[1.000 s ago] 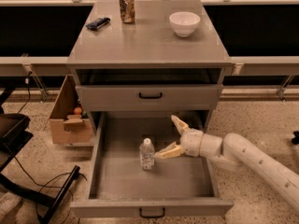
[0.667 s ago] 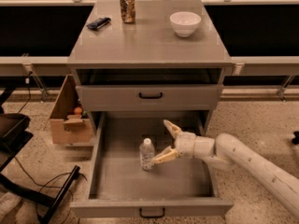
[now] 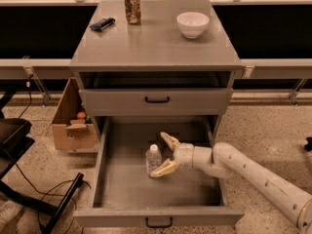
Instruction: Pick blue plastic bottle from middle drawer and place on counter
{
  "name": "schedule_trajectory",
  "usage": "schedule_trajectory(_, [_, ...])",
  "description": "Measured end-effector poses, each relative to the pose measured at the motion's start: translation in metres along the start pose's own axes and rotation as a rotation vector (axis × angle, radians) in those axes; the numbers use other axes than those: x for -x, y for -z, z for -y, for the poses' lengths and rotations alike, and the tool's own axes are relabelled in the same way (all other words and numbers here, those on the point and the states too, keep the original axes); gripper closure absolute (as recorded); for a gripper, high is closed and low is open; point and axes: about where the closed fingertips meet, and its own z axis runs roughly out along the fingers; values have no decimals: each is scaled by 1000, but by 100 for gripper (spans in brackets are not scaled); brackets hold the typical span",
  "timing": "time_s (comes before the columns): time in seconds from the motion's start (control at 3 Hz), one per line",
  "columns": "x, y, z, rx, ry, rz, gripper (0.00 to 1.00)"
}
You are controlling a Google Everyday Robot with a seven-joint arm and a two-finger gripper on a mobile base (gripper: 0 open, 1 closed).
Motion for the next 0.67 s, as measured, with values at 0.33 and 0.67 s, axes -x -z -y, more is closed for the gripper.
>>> schedule_trajectory(0.33, [-22, -20, 2, 25, -24, 1, 0])
schedule_trajectory(0.67, [-46, -37, 5, 47, -57, -2, 19])
